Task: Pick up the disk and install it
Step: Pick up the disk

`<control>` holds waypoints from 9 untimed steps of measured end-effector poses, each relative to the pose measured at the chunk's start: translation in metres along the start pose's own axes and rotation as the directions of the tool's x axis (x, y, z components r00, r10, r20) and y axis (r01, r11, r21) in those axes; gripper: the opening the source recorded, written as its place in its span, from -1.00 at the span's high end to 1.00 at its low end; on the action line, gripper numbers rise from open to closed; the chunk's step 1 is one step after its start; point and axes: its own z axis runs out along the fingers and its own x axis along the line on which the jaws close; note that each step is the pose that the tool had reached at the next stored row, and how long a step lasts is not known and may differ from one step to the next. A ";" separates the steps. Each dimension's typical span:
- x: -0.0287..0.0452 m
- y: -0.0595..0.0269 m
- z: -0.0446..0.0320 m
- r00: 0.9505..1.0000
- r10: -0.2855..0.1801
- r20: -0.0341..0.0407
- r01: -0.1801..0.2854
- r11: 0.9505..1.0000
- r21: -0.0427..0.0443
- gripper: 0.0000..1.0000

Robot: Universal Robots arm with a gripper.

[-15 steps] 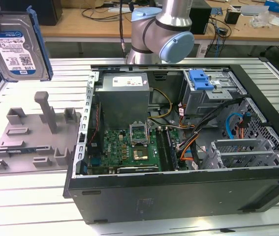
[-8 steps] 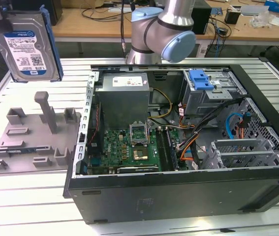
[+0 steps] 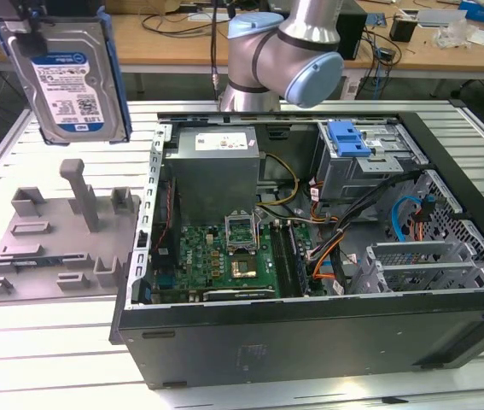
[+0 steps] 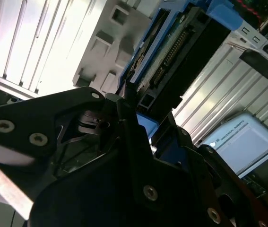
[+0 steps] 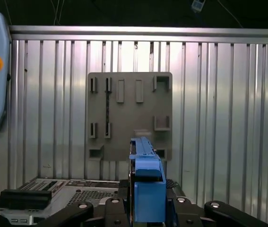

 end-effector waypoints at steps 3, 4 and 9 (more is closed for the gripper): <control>0.0067 -0.0141 -0.0007 1.000 0.000 0.002 0.000 1.000 0.000 0.26; 0.0090 -0.0189 -0.0009 1.000 0.000 0.003 0.000 1.000 0.000 0.26; 0.0199 -0.0422 -0.0020 1.000 0.000 0.007 0.000 1.000 0.000 0.26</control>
